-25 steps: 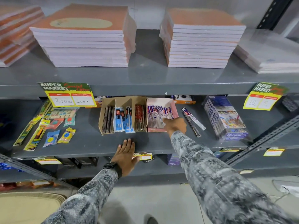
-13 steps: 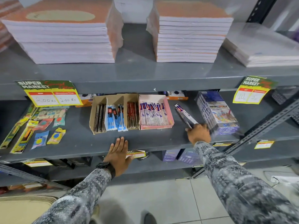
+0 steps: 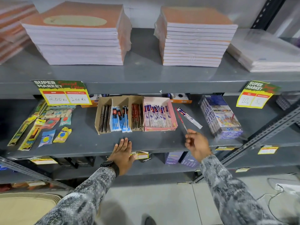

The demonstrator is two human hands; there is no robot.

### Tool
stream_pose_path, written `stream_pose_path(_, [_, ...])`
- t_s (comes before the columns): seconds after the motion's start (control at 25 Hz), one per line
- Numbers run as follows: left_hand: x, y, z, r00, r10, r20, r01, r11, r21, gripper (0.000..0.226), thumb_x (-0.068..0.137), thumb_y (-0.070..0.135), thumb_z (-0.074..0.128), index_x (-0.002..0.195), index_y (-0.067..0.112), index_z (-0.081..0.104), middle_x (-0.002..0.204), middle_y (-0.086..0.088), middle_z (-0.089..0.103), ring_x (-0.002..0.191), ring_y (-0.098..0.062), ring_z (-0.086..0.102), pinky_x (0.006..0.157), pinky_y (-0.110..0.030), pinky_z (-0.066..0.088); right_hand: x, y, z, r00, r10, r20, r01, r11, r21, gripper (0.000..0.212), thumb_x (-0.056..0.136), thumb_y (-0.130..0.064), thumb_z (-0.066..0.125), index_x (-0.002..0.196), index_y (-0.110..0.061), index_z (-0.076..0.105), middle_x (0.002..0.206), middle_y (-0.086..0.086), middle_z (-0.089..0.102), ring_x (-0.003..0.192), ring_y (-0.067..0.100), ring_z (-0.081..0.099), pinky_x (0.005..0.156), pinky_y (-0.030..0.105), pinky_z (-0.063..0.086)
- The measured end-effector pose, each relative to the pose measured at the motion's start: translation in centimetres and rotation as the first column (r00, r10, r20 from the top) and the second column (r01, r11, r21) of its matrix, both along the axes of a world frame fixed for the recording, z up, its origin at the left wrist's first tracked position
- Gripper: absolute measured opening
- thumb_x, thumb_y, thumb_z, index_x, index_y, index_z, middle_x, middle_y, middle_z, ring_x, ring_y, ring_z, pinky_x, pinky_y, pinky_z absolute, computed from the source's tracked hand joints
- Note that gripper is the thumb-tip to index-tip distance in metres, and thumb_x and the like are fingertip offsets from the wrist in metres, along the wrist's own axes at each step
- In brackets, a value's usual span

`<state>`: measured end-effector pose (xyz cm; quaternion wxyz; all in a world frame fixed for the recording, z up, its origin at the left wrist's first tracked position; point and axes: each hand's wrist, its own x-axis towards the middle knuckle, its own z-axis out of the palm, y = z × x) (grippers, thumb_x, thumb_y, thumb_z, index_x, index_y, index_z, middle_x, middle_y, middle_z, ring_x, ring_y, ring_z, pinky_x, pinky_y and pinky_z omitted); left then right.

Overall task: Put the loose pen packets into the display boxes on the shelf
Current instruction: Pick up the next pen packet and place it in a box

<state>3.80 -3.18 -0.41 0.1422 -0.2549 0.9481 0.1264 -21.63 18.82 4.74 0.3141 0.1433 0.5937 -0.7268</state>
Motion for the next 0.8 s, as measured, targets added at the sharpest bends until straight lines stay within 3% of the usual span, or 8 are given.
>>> stream_pose_path(0.16, [-0.5, -0.3, 1.9, 0.937, 0.267, -0.224, -0.169, 0.911, 0.376, 0.062, 0.105, 0.036, 0.041, 0.158, 0.011, 0.021, 0.167, -0.012, 0.015, 0.155, -0.026, 0.013, 0.127, -0.043, 0.011, 3.8, -0.3, 1.3, 0.831, 0.429, 0.353, -0.3, 0.881, -0.366, 0.028, 0.085, 0.002, 0.046, 0.097, 0.001, 0.071, 0.063, 0.003, 0.054, 0.04, 0.008, 0.043, 0.032, 0.017, 0.033])
stream_pose_path(0.2, [-0.5, -0.3, 2.6, 0.849, 0.444, -0.286, -0.208, 0.778, 0.592, 0.057, 0.103, 0.028, 0.05, 0.155, 0.013, 0.031, 0.163, -0.012, 0.029, 0.15, -0.026, 0.031, 0.125, -0.044, 0.023, 4.6, -0.8, 1.4, 0.76, 0.506, 0.408, -0.351, 0.848, -0.398, 0.029, 0.083, 0.0, 0.046, 0.095, 0.004, 0.072, 0.062, 0.004, 0.052, 0.038, 0.008, 0.042, 0.03, 0.017, 0.032])
stream_pose_path(0.28, [-0.6, -0.6, 4.1, 0.622, 0.75, -0.226, -0.07, 0.341, 0.937, 0.048, 0.098, 0.005, 0.055, 0.146, 0.012, 0.048, 0.147, -0.018, 0.054, 0.13, -0.027, 0.058, 0.114, -0.044, 0.042, 5.8, -2.0, 2.0, 0.658, 0.582, 0.478, -0.432, 0.812, -0.394, 0.026, 0.082, 0.0, 0.045, 0.091, 0.005, 0.069, 0.059, 0.004, 0.05, 0.034, 0.007, 0.04, 0.026, 0.016, 0.028])
stream_pose_path(0.36, [-0.3, -1.1, 5.5, 0.534, 0.845, -0.034, 0.119, -0.035, 0.992, 0.046, 0.09, 0.004, 0.053, 0.137, 0.005, 0.056, 0.133, -0.019, 0.066, 0.118, -0.03, 0.067, 0.103, -0.042, 0.053, 6.6, -3.0, 2.5, 0.622, 0.584, 0.522, -0.486, 0.81, -0.327, 0.02, 0.079, 0.0, 0.045, 0.089, 0.002, 0.062, 0.056, 0.004, 0.048, 0.03, 0.006, 0.038, 0.024, 0.014, 0.025])
stream_pose_path(0.4, [-0.1, -1.3, 6.0, 0.529, 0.849, 0.009, 0.167, -0.114, 0.979, 0.046, 0.087, 0.01, 0.056, 0.132, 0.004, 0.059, 0.128, -0.019, 0.069, 0.116, -0.032, 0.068, 0.099, -0.042, 0.056, 6.7, -3.4, 2.6, 0.618, 0.576, 0.536, -0.503, 0.813, -0.293, 0.017, 0.081, 0.0, 0.044, 0.089, 0.001, 0.059, 0.055, 0.004, 0.048, 0.029, 0.006, 0.037, 0.024, 0.014, 0.024])
stream_pose_path(0.48, [0.3, -1.4, 6.4, 0.528, 0.849, 0.0, 0.19, -0.118, 0.975, 0.037, 0.086, 0.015, 0.069, 0.121, 0.005, 0.068, 0.12, -0.021, 0.072, 0.111, -0.033, 0.071, 0.089, -0.04, 0.061, 6.7, -3.8, 2.6, 0.616, 0.563, 0.551, -0.528, 0.814, -0.242, 0.014, 0.091, -0.003, 0.04, 0.089, -0.001, 0.054, 0.053, 0.004, 0.049, 0.027, 0.005, 0.037, 0.022, 0.014, 0.025])
stream_pose_path(0.6, [0.9, -1.0, 5.9, 0.463, 0.885, -0.049, 0.107, 0.0, 0.994, 0.024, 0.076, 0.012, 0.077, 0.101, 0.009, 0.079, 0.111, -0.023, 0.075, 0.1, -0.029, 0.075, 0.076, -0.036, 0.064, 7.2, -4.2, 2.4, 0.659, 0.563, 0.499, -0.552, 0.813, -0.188, 0.021, 0.102, -0.014, 0.042, 0.086, -0.005, 0.051, 0.055, 0.004, 0.052, 0.03, 0.005, 0.04, 0.024, 0.014, 0.028])
stream_pose_path(0.8, [1.5, -1.3, 4.8, 0.351, 0.934, -0.067, 0.066, 0.046, 0.997, 0.024, 0.073, 0.012, 0.079, 0.098, 0.01, 0.079, 0.103, -0.016, 0.078, 0.099, -0.026, 0.076, 0.072, -0.033, 0.063, 8.0, -4.2, 2.8, 0.832, 0.55, 0.076, -0.552, 0.834, 0.012, 0.039, 0.085, -0.041, 0.078, 0.095, -0.003, 0.076, 0.071, 0.012, 0.07, 0.05, 0.015, 0.063, 0.041, 0.024, 0.052])
